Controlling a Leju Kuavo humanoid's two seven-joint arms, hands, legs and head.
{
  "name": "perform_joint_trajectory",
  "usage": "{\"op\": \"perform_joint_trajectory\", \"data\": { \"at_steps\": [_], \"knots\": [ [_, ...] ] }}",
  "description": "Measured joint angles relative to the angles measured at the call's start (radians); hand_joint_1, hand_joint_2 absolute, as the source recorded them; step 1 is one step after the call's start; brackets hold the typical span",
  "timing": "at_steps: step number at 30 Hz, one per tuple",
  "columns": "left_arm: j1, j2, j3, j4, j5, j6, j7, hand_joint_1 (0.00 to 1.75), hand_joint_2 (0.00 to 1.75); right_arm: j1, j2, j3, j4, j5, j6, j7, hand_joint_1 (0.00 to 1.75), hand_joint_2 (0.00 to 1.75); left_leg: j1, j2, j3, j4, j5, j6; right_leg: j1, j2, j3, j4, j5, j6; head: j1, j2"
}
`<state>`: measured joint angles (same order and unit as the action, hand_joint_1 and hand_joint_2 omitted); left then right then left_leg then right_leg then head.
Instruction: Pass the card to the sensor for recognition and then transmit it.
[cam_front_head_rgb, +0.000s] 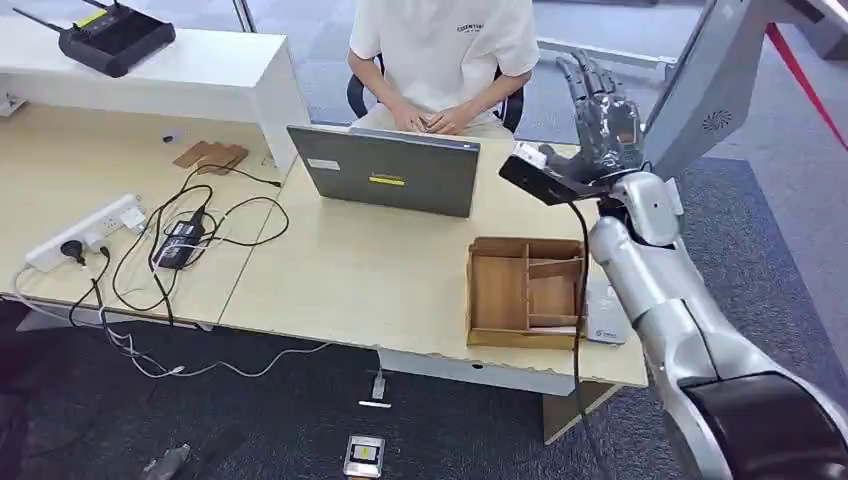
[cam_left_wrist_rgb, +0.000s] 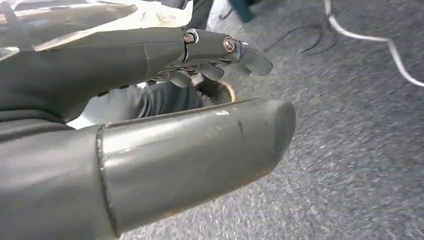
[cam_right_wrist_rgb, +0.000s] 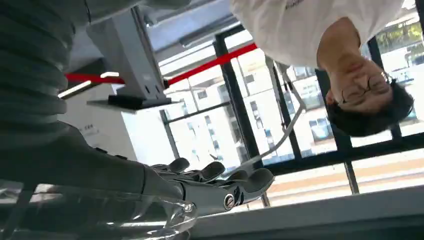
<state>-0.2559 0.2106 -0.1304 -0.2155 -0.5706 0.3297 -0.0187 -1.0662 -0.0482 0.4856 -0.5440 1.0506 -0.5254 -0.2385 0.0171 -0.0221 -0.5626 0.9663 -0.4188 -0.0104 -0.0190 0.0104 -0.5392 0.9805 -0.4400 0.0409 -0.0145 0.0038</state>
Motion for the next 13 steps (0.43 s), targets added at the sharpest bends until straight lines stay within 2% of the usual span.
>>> {"op": "perform_joint_trajectory", "data": {
  "at_steps": [5,6,7,10,13],
  "knots": [
    [0.046,0.009,0.032,0.003,0.059,0.044,-0.035,0.0,0.0,0.03,-0.113,-0.027,-0.04,-0.052,-0.085,-0.016,0.0,1.75,-0.001,0.001,0.0,0.0,-0.002,0.001,-0.001,0.002,0.0,-0.001,0.0,0.0,0.0,0.0],
    [0.063,0.01,0.046,0.003,0.077,0.058,-0.045,0.0,0.0,0.04,-0.151,-0.042,-0.044,-0.084,-0.115,-0.021,0.0,1.75,-0.001,0.001,0.0,0.001,-0.002,0.002,-0.001,0.001,0.001,-0.001,0.0,0.0,0.0,0.0],
    [0.071,0.01,0.049,0.003,0.08,0.06,-0.047,0.0,0.0,0.042,-0.162,-0.048,-0.044,-0.095,-0.123,-0.021,0.0,1.75,-0.001,0.001,0.0,0.001,-0.002,0.002,-0.001,0.001,0.001,-0.001,0.0,0.001,0.0,0.0],
    [0.102,0.01,0.077,0.006,0.099,0.076,-0.055,0.0,0.0,0.053,-0.246,-0.105,-0.042,-0.152,-0.142,-0.017,0.0,1.75,-0.001,0.0,0.0,0.001,-0.002,0.002,-0.001,0.001,0.0,-0.002,0.0,0.001,0.0,0.0],
    [0.119,0.011,0.098,0.009,0.111,0.083,-0.06,0.0,0.0,0.07,-0.302,-0.154,-0.042,-0.158,-0.143,-0.017,0.0,1.75,-0.001,0.0,-0.001,0.001,-0.002,0.002,-0.001,0.001,0.0,-0.002,0.0,0.001,0.0,0.0]
  ]
}}
